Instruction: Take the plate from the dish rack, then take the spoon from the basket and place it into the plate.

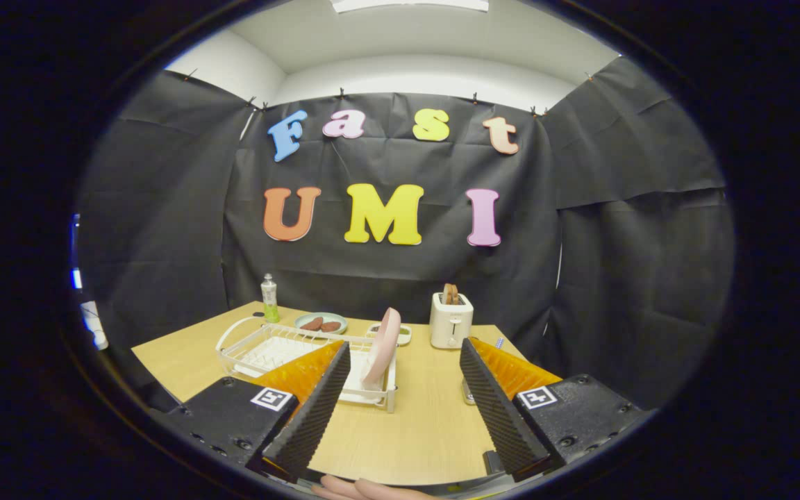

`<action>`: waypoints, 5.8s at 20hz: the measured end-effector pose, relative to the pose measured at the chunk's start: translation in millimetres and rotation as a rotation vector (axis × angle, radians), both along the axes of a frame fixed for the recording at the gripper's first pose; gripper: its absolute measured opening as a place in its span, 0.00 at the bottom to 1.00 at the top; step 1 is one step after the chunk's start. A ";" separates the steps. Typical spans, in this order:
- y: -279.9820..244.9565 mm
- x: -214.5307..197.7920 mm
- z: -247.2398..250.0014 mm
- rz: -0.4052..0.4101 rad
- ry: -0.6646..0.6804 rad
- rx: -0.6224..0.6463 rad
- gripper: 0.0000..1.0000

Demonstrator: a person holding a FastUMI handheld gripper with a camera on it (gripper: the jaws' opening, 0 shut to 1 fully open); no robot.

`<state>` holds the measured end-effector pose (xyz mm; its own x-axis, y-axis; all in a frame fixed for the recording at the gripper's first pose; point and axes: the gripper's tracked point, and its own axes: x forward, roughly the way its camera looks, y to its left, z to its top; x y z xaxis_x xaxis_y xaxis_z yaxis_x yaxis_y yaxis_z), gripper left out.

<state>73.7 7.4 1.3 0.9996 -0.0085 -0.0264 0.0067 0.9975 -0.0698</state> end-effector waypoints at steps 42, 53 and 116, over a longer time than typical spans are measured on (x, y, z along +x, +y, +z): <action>13.5 267.3 3.3 -0.485 0.947 -0.379 0.15; 40.3 250.4 -5.5 -0.658 0.785 -0.421 0.15; 43.6 60.3 -244.1 0.096 0.815 0.440 0.21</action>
<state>134.0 51.1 -242.8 0.6670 0.2502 -0.7018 0.0382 0.9292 0.3676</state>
